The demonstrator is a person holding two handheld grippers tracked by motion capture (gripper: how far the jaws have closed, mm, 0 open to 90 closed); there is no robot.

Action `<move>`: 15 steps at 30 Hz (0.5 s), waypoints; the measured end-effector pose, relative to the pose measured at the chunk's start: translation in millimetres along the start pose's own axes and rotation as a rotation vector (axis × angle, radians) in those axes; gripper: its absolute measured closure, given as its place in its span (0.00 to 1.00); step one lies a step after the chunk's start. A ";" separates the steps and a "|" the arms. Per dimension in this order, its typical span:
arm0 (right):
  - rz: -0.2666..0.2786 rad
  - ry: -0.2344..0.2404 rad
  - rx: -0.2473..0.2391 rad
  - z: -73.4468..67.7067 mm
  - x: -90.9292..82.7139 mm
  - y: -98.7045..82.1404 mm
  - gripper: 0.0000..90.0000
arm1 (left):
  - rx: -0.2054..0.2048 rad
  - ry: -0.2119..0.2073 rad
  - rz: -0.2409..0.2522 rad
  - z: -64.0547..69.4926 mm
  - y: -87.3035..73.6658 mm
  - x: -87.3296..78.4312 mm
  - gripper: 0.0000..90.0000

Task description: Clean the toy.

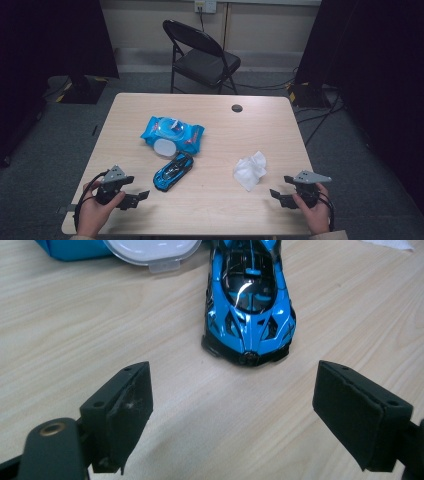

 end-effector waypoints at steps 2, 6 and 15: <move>-0.004 -0.001 0.003 0.1 0.4 -2.0 0.21 | -0.005 0.001 -0.002 -1.4 -2.4 -0.9 0.18; -0.013 -0.003 0.001 0.5 1.2 -5.3 0.21 | -0.007 0.009 -0.008 -5.9 -8.1 -1.8 0.18; -0.029 -0.009 -0.005 2.3 3.3 -12.0 0.21 | -0.010 0.019 -0.015 -15.7 -18.2 -4.2 0.18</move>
Point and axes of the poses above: each handheld gripper's, and its own axes: x roughly forward along the jaws, y roughly out of its top, z roughly to its right, the point moved 9 cm from there along x, roughly forward along the jaws, and after that the axes turned 10 degrees about -x, right-handed, at the moved point
